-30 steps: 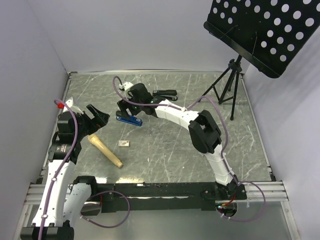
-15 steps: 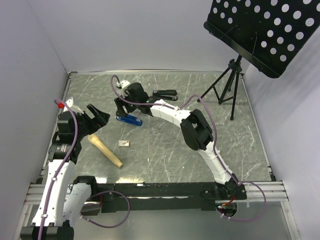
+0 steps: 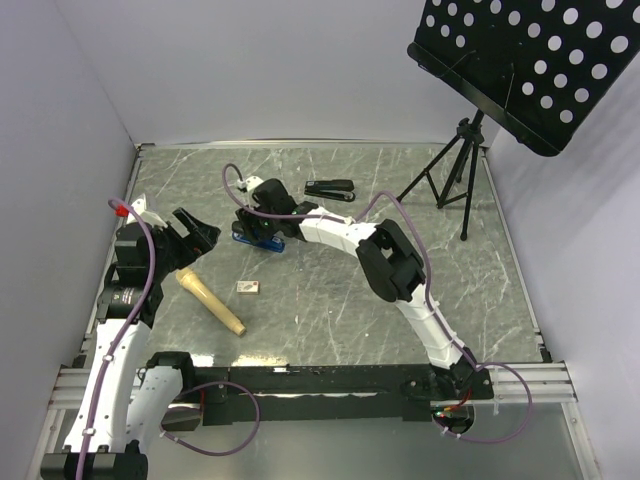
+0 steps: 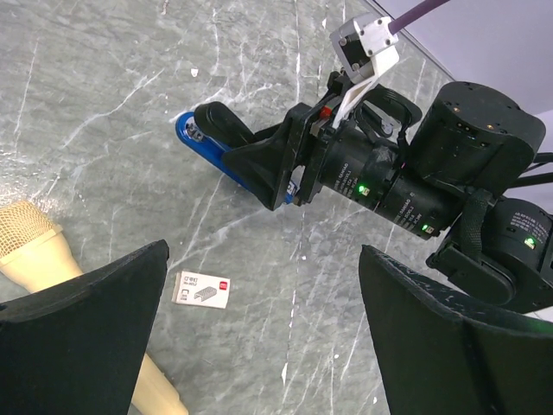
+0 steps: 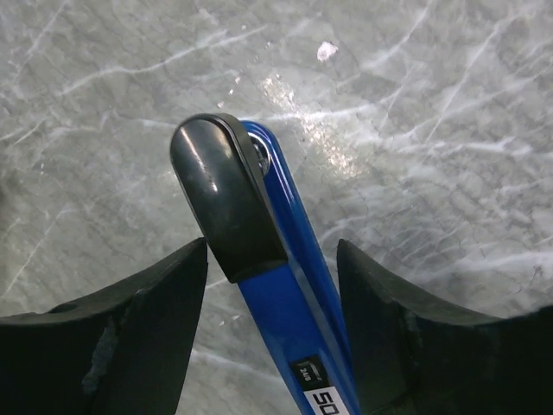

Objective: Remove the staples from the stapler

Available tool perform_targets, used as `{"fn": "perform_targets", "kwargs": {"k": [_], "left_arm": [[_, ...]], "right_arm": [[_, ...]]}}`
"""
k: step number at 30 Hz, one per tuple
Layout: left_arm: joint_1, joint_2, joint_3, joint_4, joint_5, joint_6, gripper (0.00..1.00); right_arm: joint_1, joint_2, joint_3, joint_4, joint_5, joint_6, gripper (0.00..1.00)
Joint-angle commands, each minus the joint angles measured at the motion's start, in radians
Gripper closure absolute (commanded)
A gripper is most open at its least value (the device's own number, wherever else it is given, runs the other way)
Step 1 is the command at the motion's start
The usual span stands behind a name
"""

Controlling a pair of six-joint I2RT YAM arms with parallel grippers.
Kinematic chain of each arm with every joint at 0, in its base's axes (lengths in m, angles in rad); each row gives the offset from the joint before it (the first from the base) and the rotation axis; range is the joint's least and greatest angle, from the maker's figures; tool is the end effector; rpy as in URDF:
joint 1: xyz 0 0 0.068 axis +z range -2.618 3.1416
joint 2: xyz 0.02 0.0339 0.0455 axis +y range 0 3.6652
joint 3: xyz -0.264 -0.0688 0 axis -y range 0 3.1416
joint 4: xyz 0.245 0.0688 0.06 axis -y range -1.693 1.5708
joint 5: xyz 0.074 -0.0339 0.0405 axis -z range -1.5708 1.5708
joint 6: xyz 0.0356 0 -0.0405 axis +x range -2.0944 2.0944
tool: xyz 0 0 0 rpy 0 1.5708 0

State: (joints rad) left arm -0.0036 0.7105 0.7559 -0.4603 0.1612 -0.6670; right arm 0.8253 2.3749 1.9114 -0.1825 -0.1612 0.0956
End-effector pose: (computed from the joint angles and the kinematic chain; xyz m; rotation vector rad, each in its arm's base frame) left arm 0.1618 -0.0063 0.3127 -0.5589 1.9504 -0.5894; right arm 0.3643 0.4030 0.1751 -0.9043 2.1089 0.6737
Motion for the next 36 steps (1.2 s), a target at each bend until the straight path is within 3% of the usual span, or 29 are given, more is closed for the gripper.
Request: {"fn": "perform_targets", "kwargs": {"k": [1,6,13,17,24,31,34,36], "left_arm": [[-0.001,-0.005,-0.004,0.034,0.009,-0.011,0.04],[-0.001,0.000,-0.006,0.032,0.001,-0.019,0.04],[-0.001,0.012,-0.009,0.028,0.000,-0.020,0.04],[-0.003,0.035,-0.021,0.041,0.008,-0.031,0.05],[-0.001,0.127,-0.004,0.054,0.058,-0.031,0.07],[-0.003,0.243,-0.070,0.242,0.358,-0.111,0.18],[-0.003,0.320,-0.069,0.314,0.429,-0.134,0.28],[-0.012,0.380,-0.041,0.327,0.480,-0.126,0.29]], "right_arm": [[0.014,-0.008,0.017,0.063,0.034,0.001,0.39],[0.017,-0.084,-0.104,0.156,0.055,-0.019,0.63],[0.017,-0.183,-0.245,0.222,0.077,-0.043,0.86],[0.015,-0.314,-0.411,0.274,0.112,-0.076,0.96],[-0.012,-0.578,-0.727,0.401,0.160,-0.074,1.00],[-0.025,-0.822,-0.934,0.460,0.068,-0.021,1.00],[-0.023,-0.902,-0.975,0.480,0.034,0.012,1.00],[-0.023,-0.954,-0.995,0.492,0.023,0.032,1.00]]}}
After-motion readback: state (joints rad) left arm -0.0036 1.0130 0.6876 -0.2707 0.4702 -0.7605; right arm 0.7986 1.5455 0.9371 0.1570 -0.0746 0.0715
